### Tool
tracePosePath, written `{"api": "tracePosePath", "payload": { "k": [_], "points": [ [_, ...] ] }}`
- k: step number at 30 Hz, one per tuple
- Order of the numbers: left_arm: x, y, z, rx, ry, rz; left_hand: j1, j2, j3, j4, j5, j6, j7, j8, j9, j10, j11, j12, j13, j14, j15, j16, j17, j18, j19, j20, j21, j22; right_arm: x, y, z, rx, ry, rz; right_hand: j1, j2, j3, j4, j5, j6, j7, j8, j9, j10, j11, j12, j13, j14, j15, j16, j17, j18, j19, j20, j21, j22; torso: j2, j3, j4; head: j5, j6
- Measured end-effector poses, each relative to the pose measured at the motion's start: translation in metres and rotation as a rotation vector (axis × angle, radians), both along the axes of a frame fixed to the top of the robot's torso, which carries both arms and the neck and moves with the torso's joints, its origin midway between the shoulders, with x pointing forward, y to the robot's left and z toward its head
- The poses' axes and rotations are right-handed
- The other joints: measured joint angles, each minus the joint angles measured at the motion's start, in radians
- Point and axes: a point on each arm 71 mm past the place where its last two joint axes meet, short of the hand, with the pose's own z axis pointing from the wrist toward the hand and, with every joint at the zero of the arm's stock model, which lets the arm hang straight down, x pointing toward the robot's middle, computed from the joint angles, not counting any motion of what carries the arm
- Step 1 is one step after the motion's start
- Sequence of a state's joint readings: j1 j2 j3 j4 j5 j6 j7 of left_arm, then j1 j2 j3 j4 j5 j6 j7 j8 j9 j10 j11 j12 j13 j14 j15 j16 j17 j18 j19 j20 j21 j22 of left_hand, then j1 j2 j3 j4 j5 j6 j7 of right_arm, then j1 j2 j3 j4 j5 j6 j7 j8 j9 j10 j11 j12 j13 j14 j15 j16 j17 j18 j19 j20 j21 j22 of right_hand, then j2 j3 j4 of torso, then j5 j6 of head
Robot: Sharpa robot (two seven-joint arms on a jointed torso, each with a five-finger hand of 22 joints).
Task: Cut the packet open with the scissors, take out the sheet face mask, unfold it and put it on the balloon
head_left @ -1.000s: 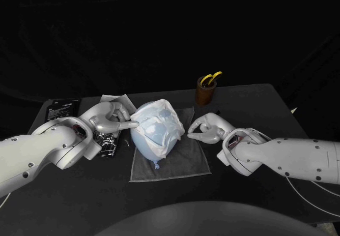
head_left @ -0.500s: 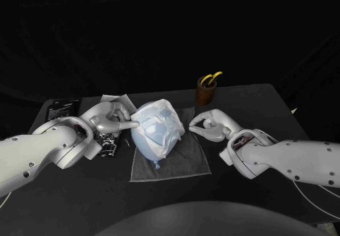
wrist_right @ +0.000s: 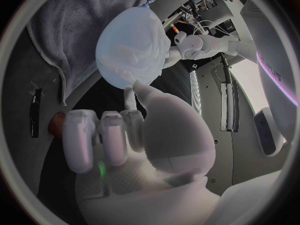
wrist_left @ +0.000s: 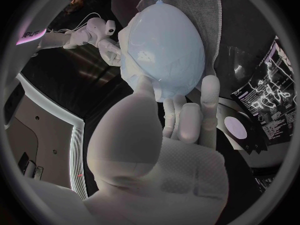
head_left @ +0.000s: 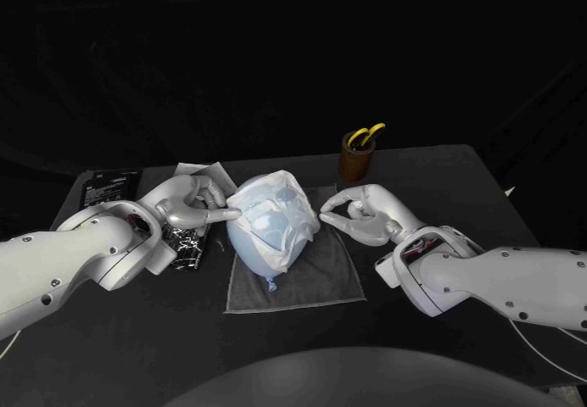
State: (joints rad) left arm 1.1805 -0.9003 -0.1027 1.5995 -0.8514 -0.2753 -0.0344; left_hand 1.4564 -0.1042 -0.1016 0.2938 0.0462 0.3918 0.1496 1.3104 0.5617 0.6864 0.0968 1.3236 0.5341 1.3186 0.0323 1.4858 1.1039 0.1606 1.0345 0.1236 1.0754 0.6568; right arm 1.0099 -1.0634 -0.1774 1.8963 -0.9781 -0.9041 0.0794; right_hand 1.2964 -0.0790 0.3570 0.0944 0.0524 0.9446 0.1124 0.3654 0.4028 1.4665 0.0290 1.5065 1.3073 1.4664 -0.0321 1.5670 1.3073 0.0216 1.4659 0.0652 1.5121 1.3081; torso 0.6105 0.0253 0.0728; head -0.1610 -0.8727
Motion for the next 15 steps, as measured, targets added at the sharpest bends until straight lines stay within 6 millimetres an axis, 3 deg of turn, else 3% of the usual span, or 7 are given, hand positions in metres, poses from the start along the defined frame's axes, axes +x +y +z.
{"api": "tracePosePath", "payload": {
  "k": [15],
  "points": [
    [0.000,0.000,0.000,0.000,0.000,0.001,0.000,0.000,0.000,0.000,0.000,0.000,0.000,0.000,0.000,0.000,0.000,0.004,0.000,0.000,0.000,0.000,0.000,0.000,0.000,0.000,0.000,-0.001,0.005,0.016,0.002,0.021,-0.018,0.013,-0.027,-0.020,-0.026,0.026,0.000,-0.003,0.003,-0.011,-0.005,0.000,0.007,0.000,0.001,0.000,0.000,0.000,0.001,0.000,0.000,0.007,-0.005,-0.001,-0.001,-0.0015,0.0009,0.002,0.000]
  ]
}}
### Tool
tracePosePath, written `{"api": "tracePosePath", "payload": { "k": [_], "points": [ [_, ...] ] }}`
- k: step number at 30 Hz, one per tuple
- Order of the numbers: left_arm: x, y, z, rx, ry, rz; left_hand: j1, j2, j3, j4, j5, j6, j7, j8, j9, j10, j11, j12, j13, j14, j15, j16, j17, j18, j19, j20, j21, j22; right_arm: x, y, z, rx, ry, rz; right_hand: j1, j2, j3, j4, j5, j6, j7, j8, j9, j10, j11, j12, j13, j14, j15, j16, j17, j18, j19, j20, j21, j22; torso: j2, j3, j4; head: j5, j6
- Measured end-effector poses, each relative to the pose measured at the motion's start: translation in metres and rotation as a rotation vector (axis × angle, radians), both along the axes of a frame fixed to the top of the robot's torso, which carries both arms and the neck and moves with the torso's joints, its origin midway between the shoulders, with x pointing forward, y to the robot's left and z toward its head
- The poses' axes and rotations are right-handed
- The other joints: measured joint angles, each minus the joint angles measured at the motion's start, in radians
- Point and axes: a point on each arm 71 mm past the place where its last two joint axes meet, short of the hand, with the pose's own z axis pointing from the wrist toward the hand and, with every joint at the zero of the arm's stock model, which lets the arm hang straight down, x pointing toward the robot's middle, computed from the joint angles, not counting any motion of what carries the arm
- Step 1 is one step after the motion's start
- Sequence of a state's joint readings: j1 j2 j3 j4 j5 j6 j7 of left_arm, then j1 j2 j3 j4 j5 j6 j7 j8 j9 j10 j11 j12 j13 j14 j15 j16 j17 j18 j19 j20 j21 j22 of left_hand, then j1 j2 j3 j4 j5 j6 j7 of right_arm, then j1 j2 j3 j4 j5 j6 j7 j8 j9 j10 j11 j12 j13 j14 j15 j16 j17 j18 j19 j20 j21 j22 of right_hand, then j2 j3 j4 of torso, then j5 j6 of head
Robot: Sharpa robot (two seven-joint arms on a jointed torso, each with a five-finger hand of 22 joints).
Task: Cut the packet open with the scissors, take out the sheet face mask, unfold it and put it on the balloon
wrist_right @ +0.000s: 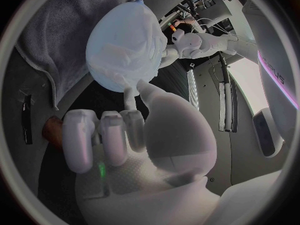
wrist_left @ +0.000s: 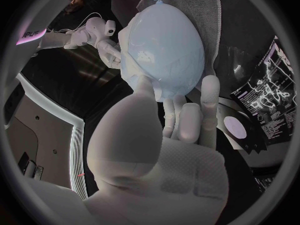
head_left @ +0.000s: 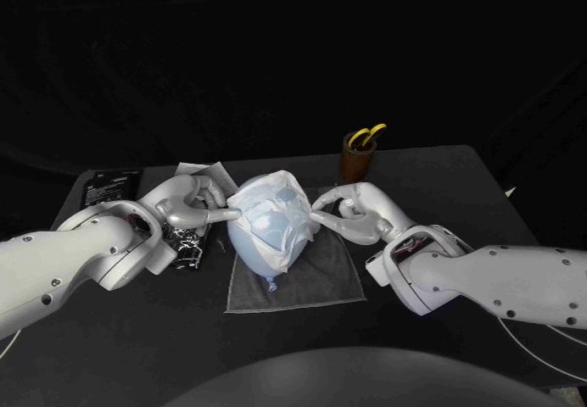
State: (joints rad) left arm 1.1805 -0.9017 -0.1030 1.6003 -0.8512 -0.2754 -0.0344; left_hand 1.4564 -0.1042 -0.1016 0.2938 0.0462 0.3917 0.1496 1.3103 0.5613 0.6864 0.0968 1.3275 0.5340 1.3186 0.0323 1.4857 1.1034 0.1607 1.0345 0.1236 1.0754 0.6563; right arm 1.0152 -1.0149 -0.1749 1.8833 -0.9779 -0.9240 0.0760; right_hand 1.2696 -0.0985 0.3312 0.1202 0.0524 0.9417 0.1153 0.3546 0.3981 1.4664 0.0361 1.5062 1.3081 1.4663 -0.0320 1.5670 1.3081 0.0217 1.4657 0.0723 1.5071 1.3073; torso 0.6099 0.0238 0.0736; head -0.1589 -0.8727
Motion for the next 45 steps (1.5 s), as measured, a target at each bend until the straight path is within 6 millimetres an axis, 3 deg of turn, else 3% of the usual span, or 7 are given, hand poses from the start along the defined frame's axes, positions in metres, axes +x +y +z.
{"api": "tracePosePath", "payload": {
  "k": [45],
  "points": [
    [0.0000,-0.0003,0.0000,-0.001,0.001,0.000,0.000,0.000,0.000,0.000,0.000,0.000,0.000,0.000,-0.001,0.000,0.000,0.000,-0.002,0.000,0.000,-0.003,0.000,0.000,0.000,0.000,0.000,0.000,0.0087,0.0046,-0.0060,-0.012,0.019,-0.014,-0.007,-0.007,-0.010,0.004,0.000,0.004,0.004,-0.004,0.001,0.002,0.002,-0.010,0.000,0.000,0.007,-0.003,0.000,0.000,-0.002,0.002,-0.011,0.000,0.000,0.0004,-0.0005,0.000,0.000]
  ]
}}
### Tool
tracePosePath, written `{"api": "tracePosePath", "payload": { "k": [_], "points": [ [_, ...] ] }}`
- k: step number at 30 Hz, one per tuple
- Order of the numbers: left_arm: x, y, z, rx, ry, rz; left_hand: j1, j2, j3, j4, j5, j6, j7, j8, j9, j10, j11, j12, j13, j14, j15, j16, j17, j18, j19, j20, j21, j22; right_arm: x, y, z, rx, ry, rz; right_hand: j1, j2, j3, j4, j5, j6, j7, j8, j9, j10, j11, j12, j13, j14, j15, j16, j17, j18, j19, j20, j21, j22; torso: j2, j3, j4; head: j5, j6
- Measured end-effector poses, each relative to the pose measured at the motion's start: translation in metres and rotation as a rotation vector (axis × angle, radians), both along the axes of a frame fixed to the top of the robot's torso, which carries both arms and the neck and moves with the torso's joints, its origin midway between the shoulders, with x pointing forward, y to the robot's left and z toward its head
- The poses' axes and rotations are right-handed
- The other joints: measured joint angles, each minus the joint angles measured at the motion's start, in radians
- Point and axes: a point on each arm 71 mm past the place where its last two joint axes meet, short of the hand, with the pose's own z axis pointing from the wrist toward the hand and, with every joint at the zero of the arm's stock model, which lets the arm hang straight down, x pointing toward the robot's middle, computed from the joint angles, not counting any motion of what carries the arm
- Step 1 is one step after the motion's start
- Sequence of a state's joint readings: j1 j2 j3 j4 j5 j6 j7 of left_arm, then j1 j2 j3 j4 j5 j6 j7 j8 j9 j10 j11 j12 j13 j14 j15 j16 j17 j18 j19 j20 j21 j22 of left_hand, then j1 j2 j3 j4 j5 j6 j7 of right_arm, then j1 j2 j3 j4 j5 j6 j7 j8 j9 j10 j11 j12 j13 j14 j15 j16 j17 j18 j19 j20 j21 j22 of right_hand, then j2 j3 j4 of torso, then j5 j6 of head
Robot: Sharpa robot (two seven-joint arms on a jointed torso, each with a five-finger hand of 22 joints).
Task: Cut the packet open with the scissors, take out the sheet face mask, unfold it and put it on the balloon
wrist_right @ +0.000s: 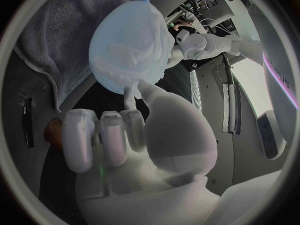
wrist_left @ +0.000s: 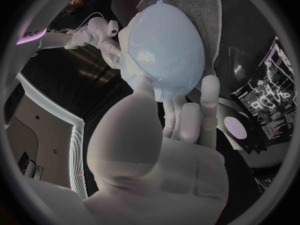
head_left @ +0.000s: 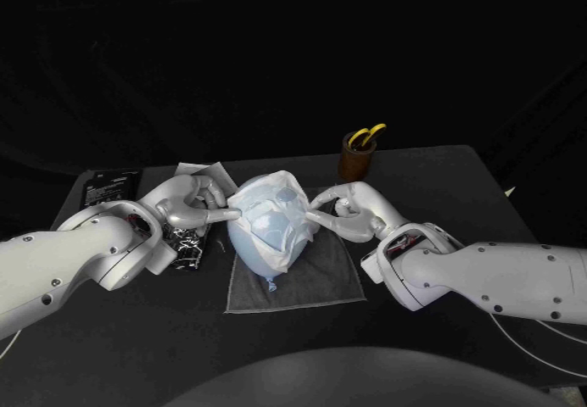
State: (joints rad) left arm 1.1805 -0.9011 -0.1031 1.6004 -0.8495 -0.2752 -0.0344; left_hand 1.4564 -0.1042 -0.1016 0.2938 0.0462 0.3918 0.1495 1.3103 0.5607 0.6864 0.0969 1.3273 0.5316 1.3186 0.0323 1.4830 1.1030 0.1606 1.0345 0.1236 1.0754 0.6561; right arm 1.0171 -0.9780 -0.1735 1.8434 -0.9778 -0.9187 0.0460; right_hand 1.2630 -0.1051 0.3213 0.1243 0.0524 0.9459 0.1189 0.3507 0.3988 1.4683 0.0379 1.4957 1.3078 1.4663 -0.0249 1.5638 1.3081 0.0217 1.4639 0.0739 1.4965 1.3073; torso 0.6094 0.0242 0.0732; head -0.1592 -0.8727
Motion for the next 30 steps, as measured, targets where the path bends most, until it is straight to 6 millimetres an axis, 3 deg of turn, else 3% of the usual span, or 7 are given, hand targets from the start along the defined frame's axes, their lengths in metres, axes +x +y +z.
{"api": "tracePosePath", "payload": {
  "k": [4,9,14,17,30],
  "points": [
    [0.0000,0.0000,0.0000,0.000,0.000,0.000,0.000,0.000,0.000,0.000,0.000,0.000,0.000,0.000,0.000,0.000,0.000,0.000,0.000,0.000,0.000,0.000,0.000,0.000,0.000,0.000,0.000,0.000,0.0000,0.0010,0.0000,0.001,0.000,0.002,0.007,-0.006,0.000,0.000,0.000,0.011,-0.004,0.001,0.002,0.000,0.000,-0.002,-0.001,0.000,0.000,0.004,0.000,0.000,0.000,0.000,0.000,0.000,0.000,0.0001,0.0001,0.000,0.000],
    [0.0000,0.0000,0.0000,0.000,0.000,0.000,0.000,0.000,0.000,0.000,0.000,0.000,0.000,0.000,0.000,0.000,0.000,0.000,0.000,0.000,0.000,0.000,0.000,0.000,0.000,0.000,0.000,0.000,0.0004,0.0027,0.0000,-0.002,-0.004,0.006,0.060,0.028,0.022,-0.021,0.000,0.025,-0.017,0.013,0.007,-0.001,-0.001,0.006,-0.001,0.000,0.000,0.004,0.000,0.000,0.000,0.000,-0.001,0.000,0.000,0.0000,-0.0001,-0.001,0.000],
    [-0.0001,-0.0001,0.0000,-0.001,0.000,0.000,0.000,0.000,0.000,0.000,0.000,0.000,0.000,0.000,0.000,0.000,0.000,0.000,-0.001,0.000,0.000,0.000,0.000,0.000,0.000,0.000,0.000,0.000,0.0012,0.0036,-0.0002,-0.011,-0.011,0.007,0.098,0.066,0.061,-0.049,0.000,0.041,-0.027,0.023,0.013,-0.003,-0.015,0.015,0.000,0.000,-0.011,0.004,-0.001,0.000,0.000,0.000,0.008,0.001,0.000,-0.0003,0.0001,-0.001,0.000],
    [-0.0001,0.0000,0.0001,-0.001,0.000,0.000,0.000,0.000,0.000,0.000,0.000,0.000,0.000,0.000,0.000,0.000,0.000,0.000,0.000,0.000,0.000,0.000,0.000,0.000,0.000,0.000,0.000,0.000,0.0016,0.0035,-0.0002,-0.016,-0.017,0.005,0.109,0.076,0.083,-0.062,-0.001,0.041,-0.027,0.033,0.016,-0.002,-0.016,0.028,0.000,0.000,-0.015,0.003,-0.001,0.000,0.002,-0.003,0.013,0.001,0.000,-0.0003,0.0002,-0.001,0.000],
    [-0.0001,0.0003,0.0001,-0.001,0.001,0.001,0.000,0.000,0.000,0.000,0.000,0.000,0.000,0.000,-0.001,0.000,0.000,0.000,0.000,0.000,0.000,0.003,0.000,0.000,0.000,0.000,0.000,0.000,0.0017,0.0017,0.0012,-0.023,-0.035,-0.006,0.117,0.084,0.120,-0.075,-0.005,0.045,-0.032,0.059,0.036,-0.005,-0.020,0.051,-0.001,0.000,-0.019,0.002,-0.001,0.000,0.002,-0.010,0.023,0.001,0.000,0.0001,-0.0004,0.000,0.000]
  ]
}}
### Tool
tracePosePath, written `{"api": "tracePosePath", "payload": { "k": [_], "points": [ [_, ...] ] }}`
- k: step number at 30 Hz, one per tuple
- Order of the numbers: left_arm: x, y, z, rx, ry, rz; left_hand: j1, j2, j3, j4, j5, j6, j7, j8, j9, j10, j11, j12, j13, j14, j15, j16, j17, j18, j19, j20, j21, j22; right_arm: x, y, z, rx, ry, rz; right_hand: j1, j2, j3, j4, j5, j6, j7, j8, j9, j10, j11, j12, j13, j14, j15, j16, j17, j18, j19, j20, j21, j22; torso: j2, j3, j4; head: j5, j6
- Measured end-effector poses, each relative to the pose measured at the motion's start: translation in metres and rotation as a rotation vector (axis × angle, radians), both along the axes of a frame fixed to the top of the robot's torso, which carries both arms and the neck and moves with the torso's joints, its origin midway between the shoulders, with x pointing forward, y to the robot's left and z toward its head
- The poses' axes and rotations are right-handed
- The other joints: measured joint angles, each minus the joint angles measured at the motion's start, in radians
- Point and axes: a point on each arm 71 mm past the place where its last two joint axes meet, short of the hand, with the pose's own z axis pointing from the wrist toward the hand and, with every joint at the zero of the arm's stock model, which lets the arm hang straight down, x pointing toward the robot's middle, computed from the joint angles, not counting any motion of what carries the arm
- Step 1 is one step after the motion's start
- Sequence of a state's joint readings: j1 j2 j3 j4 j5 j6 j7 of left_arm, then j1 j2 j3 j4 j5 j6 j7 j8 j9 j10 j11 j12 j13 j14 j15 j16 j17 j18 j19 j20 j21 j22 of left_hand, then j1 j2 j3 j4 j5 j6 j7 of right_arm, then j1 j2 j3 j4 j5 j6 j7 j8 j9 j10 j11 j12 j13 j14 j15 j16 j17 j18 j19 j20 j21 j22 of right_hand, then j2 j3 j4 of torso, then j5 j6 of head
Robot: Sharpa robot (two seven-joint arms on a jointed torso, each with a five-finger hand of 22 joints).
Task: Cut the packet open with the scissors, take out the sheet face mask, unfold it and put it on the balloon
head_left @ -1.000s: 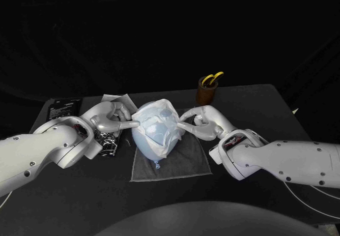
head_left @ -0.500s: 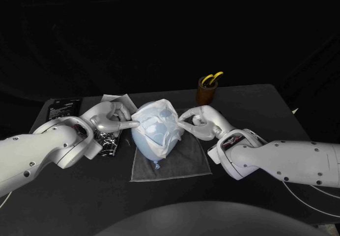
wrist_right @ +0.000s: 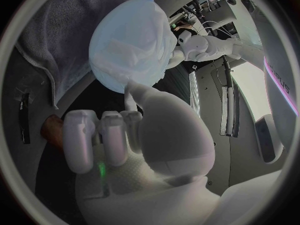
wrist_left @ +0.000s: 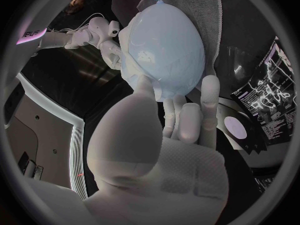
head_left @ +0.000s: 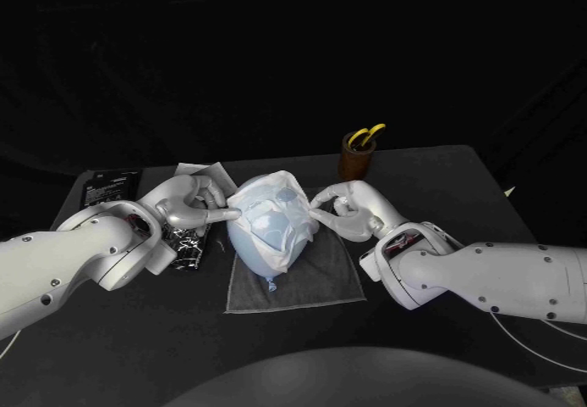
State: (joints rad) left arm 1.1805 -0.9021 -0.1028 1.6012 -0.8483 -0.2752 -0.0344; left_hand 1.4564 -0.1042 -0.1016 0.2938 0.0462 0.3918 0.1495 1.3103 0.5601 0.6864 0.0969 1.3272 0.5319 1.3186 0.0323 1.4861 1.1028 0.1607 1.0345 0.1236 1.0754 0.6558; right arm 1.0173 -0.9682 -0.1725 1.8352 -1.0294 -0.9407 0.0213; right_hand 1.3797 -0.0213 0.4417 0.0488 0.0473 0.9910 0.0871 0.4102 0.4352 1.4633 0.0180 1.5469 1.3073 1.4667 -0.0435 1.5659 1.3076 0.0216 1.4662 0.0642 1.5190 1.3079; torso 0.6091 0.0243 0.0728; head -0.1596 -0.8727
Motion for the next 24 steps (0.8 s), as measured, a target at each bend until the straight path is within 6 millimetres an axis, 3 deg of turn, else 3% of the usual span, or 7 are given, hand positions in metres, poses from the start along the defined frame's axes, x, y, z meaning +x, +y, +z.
{"api": "tracePosePath", "payload": {
  "k": [11,24],
  "points": [
    [0.000,0.000,0.000,0.000,0.000,0.000,0.000,0.000,0.000,0.000,0.000,0.000,0.000,0.005,-0.002,0.000,0.000,0.000,0.000,0.000,0.000,0.000,0.000,0.000,0.000,0.000,0.000,0.001,0.001,-0.005,0.001,0.005,0.003,-0.022,-0.004,0.003,0.006,-0.001,-0.004,0.001,-0.007,0.007,0.001,0.003,-0.004,0.005,0.001,0.002,-0.002,0.001,0.001,0.000,0.000,0.000,0.005,-0.001,0.000,0.0001,-0.0003,-0.002,0.000],
    [0.000,0.000,0.000,0.000,0.001,0.000,0.000,0.000,0.000,0.000,0.000,0.001,-0.001,0.005,-0.002,0.000,0.000,0.000,0.000,0.000,0.000,0.000,0.000,0.000,0.000,0.000,0.000,0.001,0.011,-0.014,-0.001,0.003,0.027,-0.068,-0.010,0.002,0.009,-0.003,-0.005,0.004,-0.003,0.012,0.001,0.003,-0.004,0.005,0.001,0.001,-0.001,0.001,0.000,0.000,0.002,-0.002,0.005,0.000,0.000,-0.0002,0.0006,-0.003,0.000]
  ]
}}
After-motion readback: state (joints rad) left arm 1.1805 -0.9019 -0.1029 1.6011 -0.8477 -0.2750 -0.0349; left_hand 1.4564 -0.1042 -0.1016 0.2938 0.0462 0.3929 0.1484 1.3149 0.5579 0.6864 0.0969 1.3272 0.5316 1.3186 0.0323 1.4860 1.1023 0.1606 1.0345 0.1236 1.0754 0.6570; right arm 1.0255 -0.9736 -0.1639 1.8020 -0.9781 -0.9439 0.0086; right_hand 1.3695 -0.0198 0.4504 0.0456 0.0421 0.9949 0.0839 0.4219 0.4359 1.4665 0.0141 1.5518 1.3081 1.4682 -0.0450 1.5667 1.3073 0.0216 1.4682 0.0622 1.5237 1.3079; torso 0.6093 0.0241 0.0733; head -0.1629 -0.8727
